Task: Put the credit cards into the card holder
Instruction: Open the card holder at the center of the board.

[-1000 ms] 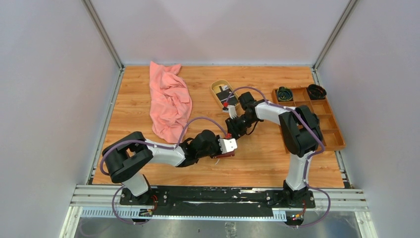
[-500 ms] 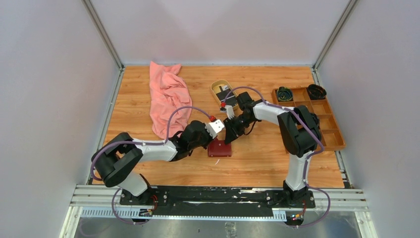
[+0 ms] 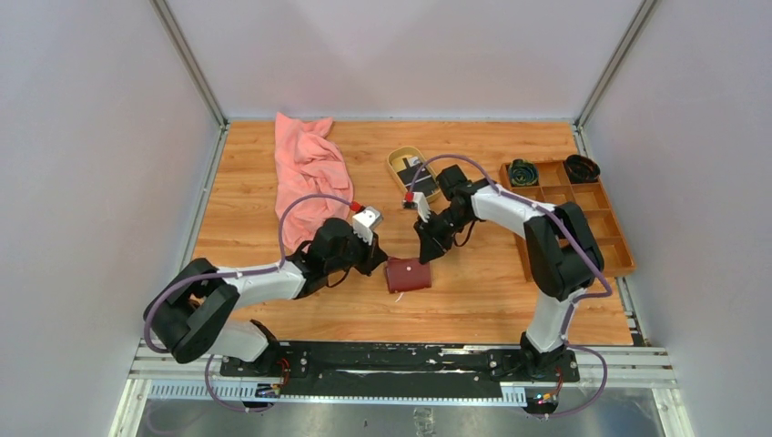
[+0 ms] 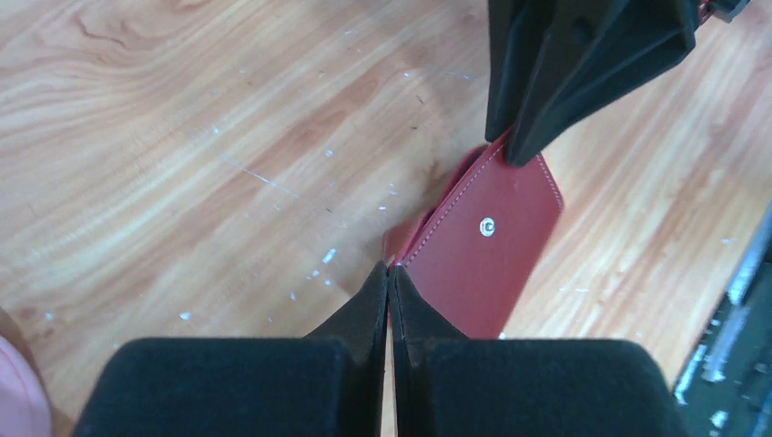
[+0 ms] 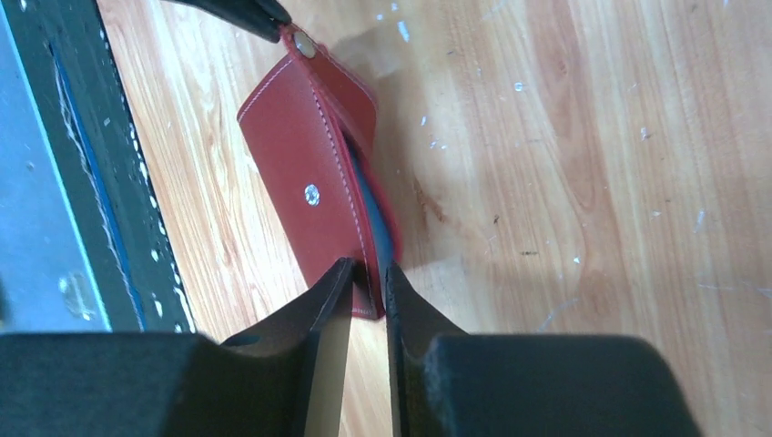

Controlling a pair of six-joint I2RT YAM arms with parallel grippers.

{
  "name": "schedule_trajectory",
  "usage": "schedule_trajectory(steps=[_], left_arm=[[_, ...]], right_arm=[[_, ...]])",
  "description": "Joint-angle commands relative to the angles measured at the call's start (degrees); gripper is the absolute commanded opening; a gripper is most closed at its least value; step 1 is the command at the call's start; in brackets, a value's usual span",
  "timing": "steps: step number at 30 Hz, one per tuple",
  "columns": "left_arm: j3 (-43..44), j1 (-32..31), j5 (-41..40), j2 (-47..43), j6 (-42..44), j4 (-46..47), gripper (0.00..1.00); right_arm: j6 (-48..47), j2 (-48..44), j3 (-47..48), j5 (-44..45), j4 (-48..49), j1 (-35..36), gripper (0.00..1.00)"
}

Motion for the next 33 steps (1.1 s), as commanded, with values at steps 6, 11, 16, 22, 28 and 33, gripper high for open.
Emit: schedule_trajectory(steps=[6, 11, 16, 22, 28, 33], left_arm=[[-4.42, 3.9, 3.41, -6.29, -16.97, 1.82, 0.0], [-5.8, 6.45, 5.15, -9.88, -21.69, 3.21, 0.0], [-7.65, 6.98, 4.26, -14.21, -23.98, 3.3, 0.0], [-11.2, 7.36, 4.84, -17.62, -23.77, 4.69, 0.0], [-11.46, 7.28, 9.74, -17.03, -22.75, 6.26, 0.22], [-11.56, 6.36, 10.85, -17.26, -23.18, 6.31, 0.43]], right_arm=[[-31.21, -15.33, -7.08, -0.95, -4.75, 0.49, 0.0], [-53.6, -23.42, -11.95, -1.72, -5.59, 0.5, 0.0], [-72.4, -25.61, -15.8, 3.32, -8.37, 0.51, 0.0], [-80.84, -31.99, -23.52, 6.67, -8.43, 0.07, 0.0], [-89.73, -36.56, -32.66, 6.95, -11.15, 0.89, 0.15], [-91.25, -39.23, -38.1, 8.05, -12.58, 2.45, 0.31]])
